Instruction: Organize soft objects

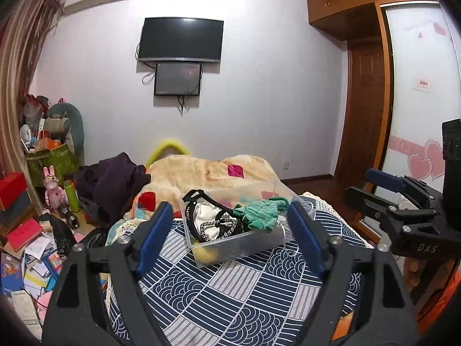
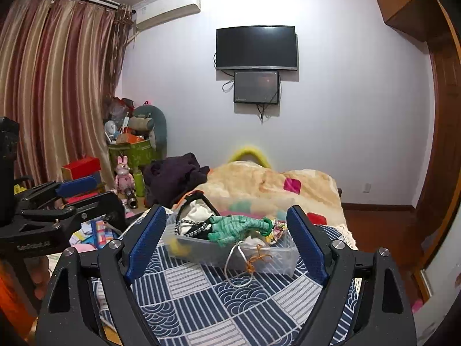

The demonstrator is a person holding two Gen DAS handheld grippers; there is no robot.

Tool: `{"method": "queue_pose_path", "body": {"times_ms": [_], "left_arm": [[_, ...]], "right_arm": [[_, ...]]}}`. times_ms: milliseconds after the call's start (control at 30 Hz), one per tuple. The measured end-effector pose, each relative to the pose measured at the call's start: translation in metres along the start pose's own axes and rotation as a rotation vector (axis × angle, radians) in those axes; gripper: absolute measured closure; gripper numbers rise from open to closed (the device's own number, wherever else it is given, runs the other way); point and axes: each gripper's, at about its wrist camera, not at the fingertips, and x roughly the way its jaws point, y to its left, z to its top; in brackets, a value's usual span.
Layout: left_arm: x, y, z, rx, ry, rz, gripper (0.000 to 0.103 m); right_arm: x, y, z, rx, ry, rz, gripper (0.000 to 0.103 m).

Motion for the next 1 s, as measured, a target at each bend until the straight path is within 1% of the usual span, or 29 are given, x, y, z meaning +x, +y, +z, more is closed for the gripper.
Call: {"method": "queue_pose_path", "body": {"times_ms": [67,133,167,233,400,1000], "left_arm": [[-0.007,-0.002,-0.002,-0.001,-0.013,0.007,0.011],[-0.013,-0.003,-0.003,-0.003,-0.024,0.017,0.007],[-0.015,-0.003,-0.003,-0.006,-0.028,0.020,0.004],[-0.018,-0.003,-0.004,-0.011,-0.038,0.030,0.001],[-0.022,-0.003,-0.006,-0.013,-0.039,0.039,0.001],[-0.024,0.002,-0.006,-0.022,-0.041,0.059,0.000]], "right_arm": [[-0.002,0.001,-0.001,0.008,-0.009,-0.002,0.010],[-0.004,0.001,-0.002,0.014,-0.018,-0.014,0.002],[-0.005,0.001,-0.003,0.016,-0.023,-0.018,0.001],[-0.008,0.002,-0.005,0.015,-0.028,-0.024,0.001],[-0.015,0.005,-0.009,0.010,-0.036,-0.029,0.000],[-0.020,0.004,-0.012,0.018,-0.042,-0.032,0.000]]}}
